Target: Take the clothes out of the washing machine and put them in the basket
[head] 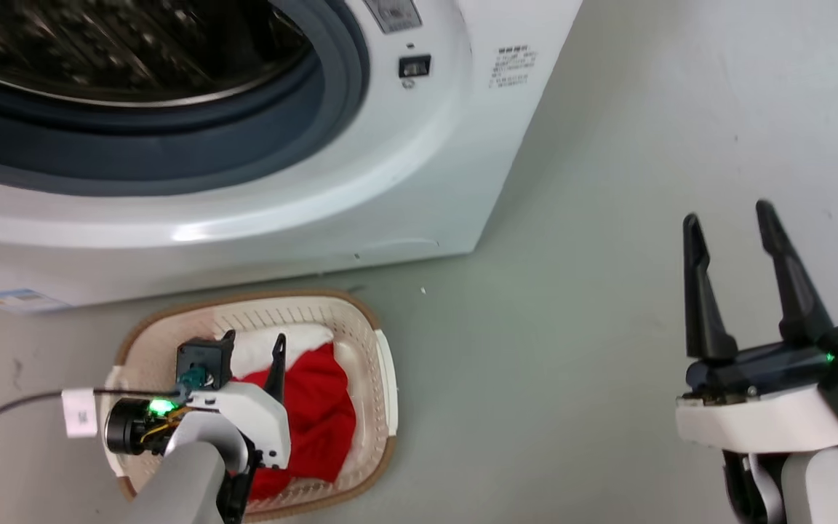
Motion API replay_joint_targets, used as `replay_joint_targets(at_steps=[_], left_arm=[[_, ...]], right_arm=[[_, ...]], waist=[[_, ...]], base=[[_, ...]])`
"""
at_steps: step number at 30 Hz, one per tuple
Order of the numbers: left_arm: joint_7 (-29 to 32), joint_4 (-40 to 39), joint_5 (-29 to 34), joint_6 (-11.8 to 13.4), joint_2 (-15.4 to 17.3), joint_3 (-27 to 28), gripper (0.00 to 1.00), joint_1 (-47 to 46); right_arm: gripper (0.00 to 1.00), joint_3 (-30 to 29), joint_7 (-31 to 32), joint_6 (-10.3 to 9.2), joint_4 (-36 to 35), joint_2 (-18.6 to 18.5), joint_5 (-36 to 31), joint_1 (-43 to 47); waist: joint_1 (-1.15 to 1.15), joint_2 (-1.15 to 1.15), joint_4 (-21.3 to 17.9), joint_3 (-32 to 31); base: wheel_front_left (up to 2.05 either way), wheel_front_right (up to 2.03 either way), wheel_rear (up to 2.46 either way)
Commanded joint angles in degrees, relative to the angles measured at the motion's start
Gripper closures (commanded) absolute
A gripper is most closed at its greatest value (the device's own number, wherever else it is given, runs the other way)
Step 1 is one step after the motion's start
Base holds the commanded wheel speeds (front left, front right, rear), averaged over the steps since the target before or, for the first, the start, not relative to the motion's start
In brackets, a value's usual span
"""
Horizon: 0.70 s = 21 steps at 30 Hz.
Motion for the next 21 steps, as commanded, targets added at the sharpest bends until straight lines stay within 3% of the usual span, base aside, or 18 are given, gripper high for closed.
replay_joint_targets(at_steps=[1, 10, 13, 14, 21], left_arm=[[-0.13, -2.90, 1.11, 0.88, 0.19, 1.24, 0.00, 1.77], [-0.13, -24.15, 9.10, 4.20, -2.29, 12.62, 0.00, 15.32], [-0.13, -29.46, 11.80, 4.50, -3.74, 15.58, 0.00, 18.83], [-0.14, -34.68, 14.20, 4.47, -5.35, 18.38, 0.00, 21.89], [-0.14, -42.47, 19.00, 3.49, -7.89, 23.22, 0.00, 27.31]], right_arm=[[0.00, -0.01, -0.11, -0.04, 0.42, 0.00, -0.33, 1.24], [0.00, -0.35, -0.11, -0.04, 2.33, 0.01, -1.14, 5.89], [0.00, -0.43, -0.11, -0.04, 2.60, 0.01, -1.18, 7.19], [0.00, -0.63, -0.11, -0.04, 2.80, 0.02, -1.20, 8.43], [0.00, -0.48, -0.11, -0.04, 3.22, 0.02, -1.47, 10.59]], waist=[[0.01, 0.00, 1.80, -4.18], [0.01, 0.00, 3.43, -11.91], [0.01, 0.00, 3.81, -14.13], [0.01, 0.00, 4.26, -16.01], [0.01, 0.00, 4.81, -19.47]], base=[[0.00, 0.00, 0.00], [0.00, 0.00, 0.00], [0.00, 0.00, 0.00], [0.00, 0.00, 0.00], [0.00, 0.00, 0.00]])
